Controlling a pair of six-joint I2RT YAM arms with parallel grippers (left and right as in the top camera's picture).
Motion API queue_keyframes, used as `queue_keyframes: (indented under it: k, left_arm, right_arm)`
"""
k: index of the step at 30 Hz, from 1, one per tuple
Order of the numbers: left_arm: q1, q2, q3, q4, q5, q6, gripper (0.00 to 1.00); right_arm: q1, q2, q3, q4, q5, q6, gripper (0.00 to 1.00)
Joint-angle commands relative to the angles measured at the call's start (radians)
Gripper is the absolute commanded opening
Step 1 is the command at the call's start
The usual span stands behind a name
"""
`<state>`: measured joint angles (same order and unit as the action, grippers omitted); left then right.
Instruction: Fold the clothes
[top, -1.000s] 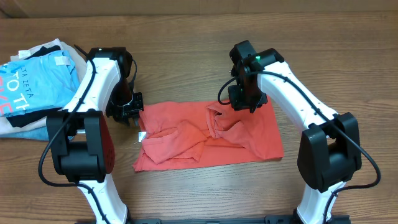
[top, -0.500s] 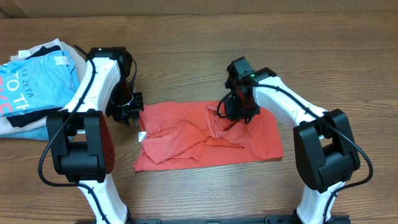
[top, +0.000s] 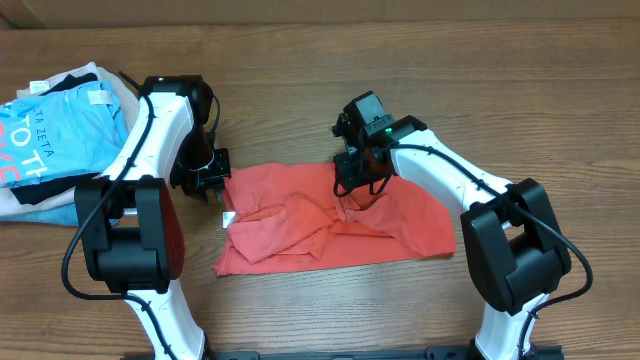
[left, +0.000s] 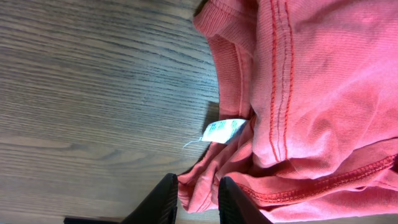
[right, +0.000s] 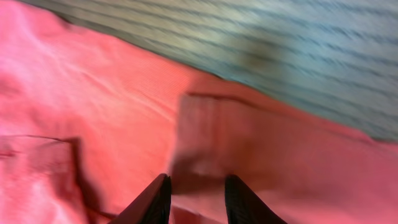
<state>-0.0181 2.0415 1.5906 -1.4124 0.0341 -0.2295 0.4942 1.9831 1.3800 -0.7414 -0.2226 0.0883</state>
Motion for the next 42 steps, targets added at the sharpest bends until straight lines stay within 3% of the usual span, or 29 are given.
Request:
queue_keyframes:
  k: [1,10,14,20,36,42]
  left_arm:
    - [0.006,-0.022,0.017,-0.002,0.015,0.021,0.26]
    - [0.006,-0.022,0.017,-0.003,0.014,0.032,0.3]
    - [0.006,-0.022,0.017,-0.002,0.014,0.032,0.3]
    - [0.006,-0.022,0.017,-0.001,0.014,0.032,0.31]
    - [0.006,-0.022,0.017,-0.009,0.015,0.031,0.31]
    - [0.006,-0.022,0.017,-0.008,0.015,0.031,0.31]
  right_arm:
    - [0.01,-0.023,-0.006,0.014,-0.014,-0.01,0.32]
    - [-0.075,-0.166,0.138,-0.279,0.237,0.07,0.38]
    - [-0.127,-0.264,0.142,-0.335,0.248,0.073,0.45]
    - [-0.201,-0.272,0.089,-0.477,0.243,0.079,0.46]
    - [-0.167,-0.272,-0.351,-0.212,0.019,0.121,0.45]
    - [-0.129,-0.272,-0.36,-0.212,-0.175,-0.045,0.45]
